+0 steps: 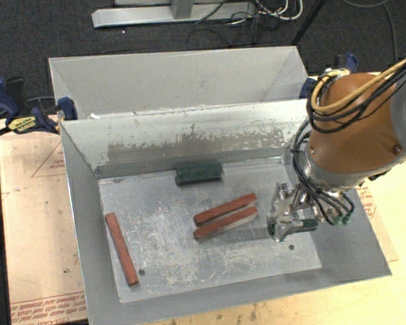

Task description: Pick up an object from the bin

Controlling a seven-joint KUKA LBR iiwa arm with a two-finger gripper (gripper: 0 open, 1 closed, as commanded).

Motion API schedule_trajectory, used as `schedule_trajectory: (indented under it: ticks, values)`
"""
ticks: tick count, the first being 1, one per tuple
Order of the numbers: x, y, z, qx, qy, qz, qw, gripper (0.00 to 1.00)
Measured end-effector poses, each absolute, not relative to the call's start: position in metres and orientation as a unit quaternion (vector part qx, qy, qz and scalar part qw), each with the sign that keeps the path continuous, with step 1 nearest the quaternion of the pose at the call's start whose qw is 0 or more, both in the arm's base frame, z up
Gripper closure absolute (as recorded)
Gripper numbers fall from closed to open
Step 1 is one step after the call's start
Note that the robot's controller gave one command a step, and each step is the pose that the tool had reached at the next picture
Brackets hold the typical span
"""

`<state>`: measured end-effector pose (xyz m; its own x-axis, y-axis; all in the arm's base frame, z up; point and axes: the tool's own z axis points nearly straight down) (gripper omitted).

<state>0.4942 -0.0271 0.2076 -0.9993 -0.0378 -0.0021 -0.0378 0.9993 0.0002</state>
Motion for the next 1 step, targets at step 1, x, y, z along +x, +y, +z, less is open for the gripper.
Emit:
schedule_trajectory:
  ticks: [1]
  values:
    - [0.4941,-0.0271,0.2075,-0.019,1.0,0.0,0.001,1.0]
